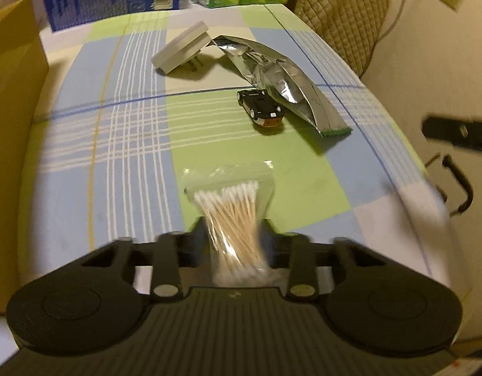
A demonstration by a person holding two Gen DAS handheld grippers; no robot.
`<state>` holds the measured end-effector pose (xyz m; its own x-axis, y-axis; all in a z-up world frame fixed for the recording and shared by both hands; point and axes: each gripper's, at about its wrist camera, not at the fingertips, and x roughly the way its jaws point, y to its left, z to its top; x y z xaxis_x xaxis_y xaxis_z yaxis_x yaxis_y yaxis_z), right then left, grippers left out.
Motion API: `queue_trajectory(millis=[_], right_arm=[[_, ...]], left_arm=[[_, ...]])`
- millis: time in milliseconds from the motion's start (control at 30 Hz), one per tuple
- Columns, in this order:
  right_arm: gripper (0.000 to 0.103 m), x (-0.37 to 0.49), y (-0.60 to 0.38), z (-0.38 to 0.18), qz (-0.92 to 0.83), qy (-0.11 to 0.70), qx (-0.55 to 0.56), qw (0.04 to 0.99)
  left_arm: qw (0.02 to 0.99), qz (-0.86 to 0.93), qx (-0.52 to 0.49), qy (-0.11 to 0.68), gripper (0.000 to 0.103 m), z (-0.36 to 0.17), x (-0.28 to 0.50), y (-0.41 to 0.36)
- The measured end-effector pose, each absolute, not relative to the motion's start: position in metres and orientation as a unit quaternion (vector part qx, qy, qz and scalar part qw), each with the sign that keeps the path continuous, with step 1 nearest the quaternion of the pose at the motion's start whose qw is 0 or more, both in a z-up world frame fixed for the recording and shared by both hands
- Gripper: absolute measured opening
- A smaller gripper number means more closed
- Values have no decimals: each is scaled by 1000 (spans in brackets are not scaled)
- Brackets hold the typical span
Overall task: Organize objects
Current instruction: 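Grasp the cotton swab bag with the left tool while the right tool grasps the silver foil bag, then lift the cotton swab bag with the left tool while the right tool lifts the foil bag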
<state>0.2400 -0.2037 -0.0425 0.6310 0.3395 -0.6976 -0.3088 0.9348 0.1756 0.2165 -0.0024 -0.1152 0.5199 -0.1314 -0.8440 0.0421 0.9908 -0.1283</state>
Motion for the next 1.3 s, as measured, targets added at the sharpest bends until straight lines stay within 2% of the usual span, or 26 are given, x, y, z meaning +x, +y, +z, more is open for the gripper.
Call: queue_trajectory(millis=[100, 467, 733, 800, 833, 967, 1300], right_arm=[[84, 251, -192, -42, 201, 379, 2, 903], [83, 311, -124, -66, 282, 397, -85, 869], [65, 348, -100, -99, 292, 443, -116, 840], [57, 354, -101, -105, 293, 455, -92, 836], [57, 354, -101, -106, 290, 454, -92, 838], [41, 341, -101, -100, 280, 445, -111, 843], [38, 271, -153, -78, 249, 520, -50, 816]], left_arm=[[870, -53, -54, 487, 20, -113, 217, 6], [881, -42, -76, 464, 19, -97, 222, 29], [880, -45, -91, 463, 19, -98, 225, 38], [879, -46, -93, 465, 19, -99, 226, 38], [879, -48, -93, 465, 19, -99, 226, 38], [878, -50, -96, 467, 19, -101, 224, 37], [875, -65, -93, 471, 19, -96, 199, 30]])
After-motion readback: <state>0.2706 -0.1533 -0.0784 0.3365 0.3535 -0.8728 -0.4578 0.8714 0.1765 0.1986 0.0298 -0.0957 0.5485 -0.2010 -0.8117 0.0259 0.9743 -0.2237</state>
